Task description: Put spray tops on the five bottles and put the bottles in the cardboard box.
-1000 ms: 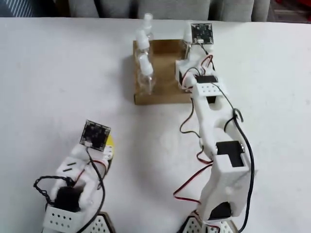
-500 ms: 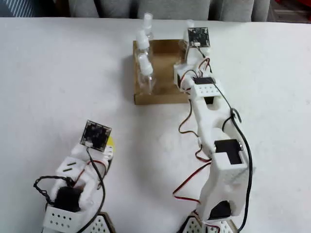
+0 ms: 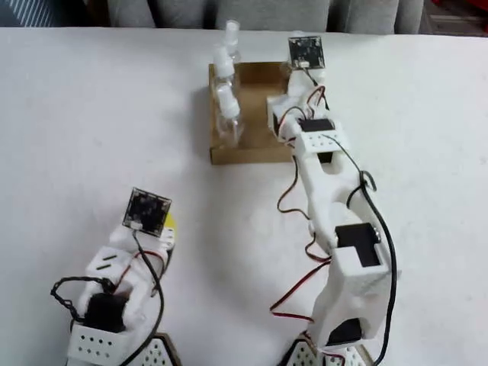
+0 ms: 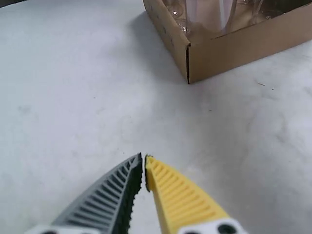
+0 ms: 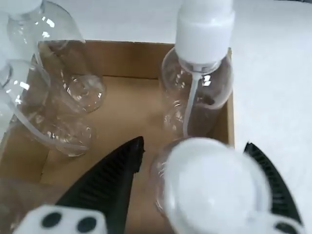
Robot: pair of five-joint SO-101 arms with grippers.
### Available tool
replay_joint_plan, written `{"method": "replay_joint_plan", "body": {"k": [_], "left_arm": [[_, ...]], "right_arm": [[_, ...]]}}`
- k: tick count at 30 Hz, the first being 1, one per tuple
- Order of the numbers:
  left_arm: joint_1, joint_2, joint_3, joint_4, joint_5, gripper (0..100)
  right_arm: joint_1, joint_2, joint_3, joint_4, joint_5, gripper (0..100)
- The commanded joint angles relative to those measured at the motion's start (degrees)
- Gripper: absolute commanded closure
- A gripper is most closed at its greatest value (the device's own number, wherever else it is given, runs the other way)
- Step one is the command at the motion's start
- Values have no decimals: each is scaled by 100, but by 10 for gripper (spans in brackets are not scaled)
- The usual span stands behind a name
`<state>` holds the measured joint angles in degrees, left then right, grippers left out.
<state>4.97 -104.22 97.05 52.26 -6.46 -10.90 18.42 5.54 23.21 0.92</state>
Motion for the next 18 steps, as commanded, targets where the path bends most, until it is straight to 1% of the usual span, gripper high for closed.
{"method": "replay_joint_plan", "body": {"k": [1,7,18], "left_arm": [[-75,-48,-9,-35,-62,976],[-75,-48,-9,-35,-62,974],[-75,-48,-9,-35,-62,973]], "right_arm": [[-4,-391,-79,-40,18,733],[-22,-523,-79,-22,18,733],[-4,-2062,-70,1191,18,734]]}}
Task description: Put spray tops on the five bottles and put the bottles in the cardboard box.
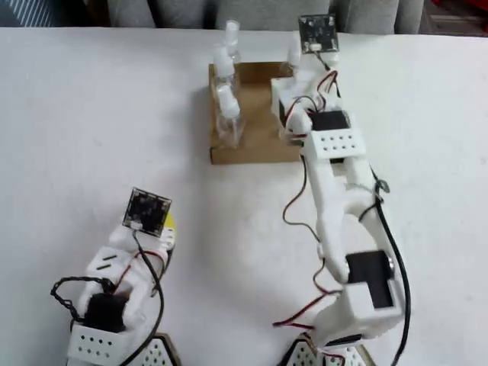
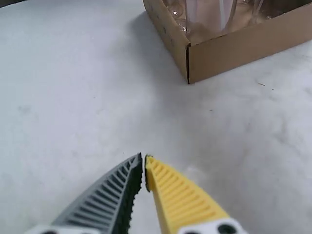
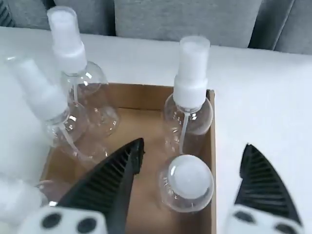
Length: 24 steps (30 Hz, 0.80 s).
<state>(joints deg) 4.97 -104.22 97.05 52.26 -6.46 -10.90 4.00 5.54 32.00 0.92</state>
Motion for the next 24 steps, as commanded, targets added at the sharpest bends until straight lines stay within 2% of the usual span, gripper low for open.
{"method": "replay_joint_plan", "body": {"k": [1,12,19,24], "left_arm": [[-75,-48,-9,-35,-62,973],[-75,-48,-9,-70,-62,973],[-110,-48,-9,-44,-62,976],[-418,-48,-9,-53,-62,976]], "right_arm": [[4,-743,-70,462,18,734],[101,-2202,158,2536,18,736],[101,-3468,1292,2651,70,737],[92,-4681,2101,2651,70,737]]}}
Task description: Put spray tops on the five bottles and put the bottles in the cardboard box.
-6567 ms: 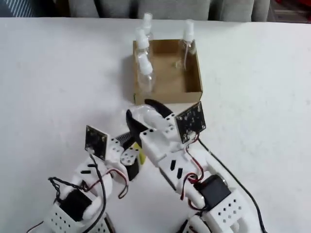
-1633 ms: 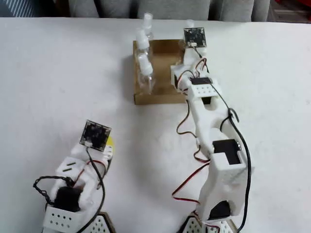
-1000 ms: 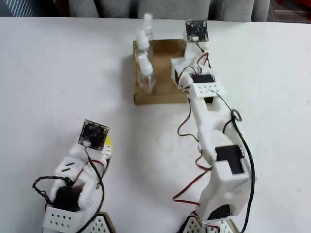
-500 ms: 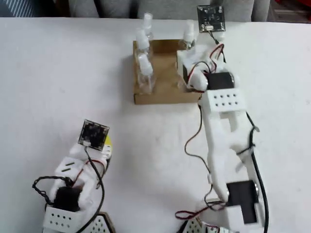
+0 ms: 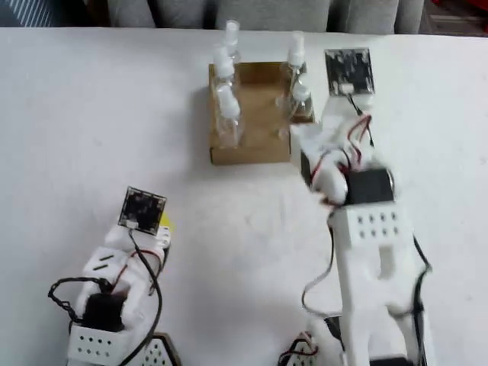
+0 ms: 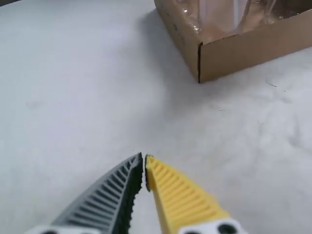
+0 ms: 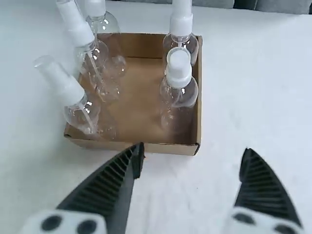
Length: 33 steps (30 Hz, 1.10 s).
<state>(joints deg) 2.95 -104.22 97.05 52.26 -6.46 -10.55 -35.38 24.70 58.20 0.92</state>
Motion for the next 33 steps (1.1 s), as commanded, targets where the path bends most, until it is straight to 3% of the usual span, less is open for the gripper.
{"method": "replay_joint_plan", "body": {"k": [1,12,17,24,33], "left_arm": [[-224,-48,-9,-35,-62,976],[-224,-48,-9,-26,-62,976],[-224,-48,-9,-26,-62,976],[-233,-48,-9,-26,-62,976],[-233,-48,-9,-26,-62,976]], "right_arm": [[57,-989,343,40,70,737],[57,-3855,2321,31,97,737],[48,-4998,3165,22,642,737],[13,-6624,4484,4,695,737],[48,-6695,5767,-277,668,737]]}}
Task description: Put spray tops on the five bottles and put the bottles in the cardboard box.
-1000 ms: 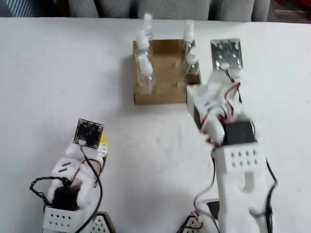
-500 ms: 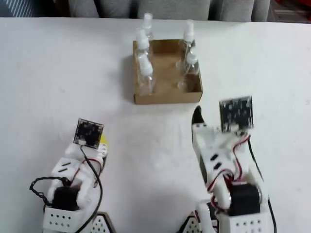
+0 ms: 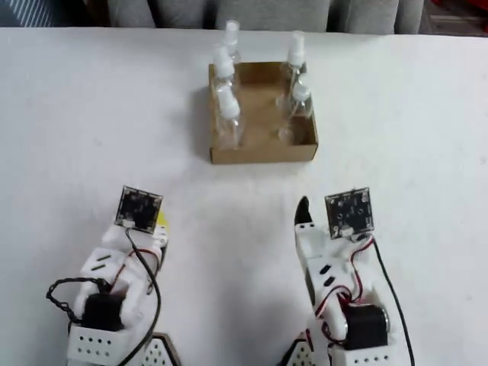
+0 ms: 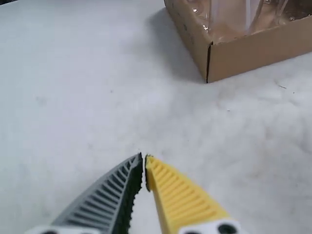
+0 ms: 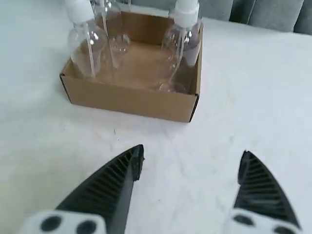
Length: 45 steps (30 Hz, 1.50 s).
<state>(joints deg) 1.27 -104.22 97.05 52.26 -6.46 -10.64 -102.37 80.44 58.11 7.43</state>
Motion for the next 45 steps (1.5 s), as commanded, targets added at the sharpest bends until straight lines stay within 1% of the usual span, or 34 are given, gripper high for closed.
{"method": "replay_joint_plan", "body": {"k": [1,6,8,10,12,14,20,21,23,26,29,34,41,45], "left_arm": [[-66,-48,-9,-26,-62,976],[-66,-48,-9,-18,-62,976],[-66,-48,-9,62,-62,976],[-66,-48,-9,167,-62,976],[-66,-48,-9,202,-62,976],[-66,-48,-9,281,-62,976],[-66,-48,-9,554,-62,976],[-66,-48,-9,703,-62,976],[-66,-48,-9,941,-62,976],[-66,-48,-9,1442,-62,976],[-215,-48,-9,1442,-62,976],[-268,-48,-9,1521,-62,977],[-233,-48,-9,1538,-62,977],[-268,-48,-9,1697,-44,976]], "right_arm": [[57,4,422,-435,18,737],[66,75,1679,-1666,18,737],[75,119,1644,-1631,-79,737],[57,215,1653,-1604,-334,738],[22,330,1662,-1314,-501,745],[22,479,1670,-1068,-501,779],[215,857,1670,-1112,-448,982],[215,936,1670,-1068,-325,985],[207,1147,1670,-848,-158,961],[110,1358,1626,-400,-132,971],[92,1279,1626,-338,-105,983],[92,875,1635,198,-123,982],[92,-75,1644,1490,-105,982],[66,-75,1644,1473,-105,982]]}}
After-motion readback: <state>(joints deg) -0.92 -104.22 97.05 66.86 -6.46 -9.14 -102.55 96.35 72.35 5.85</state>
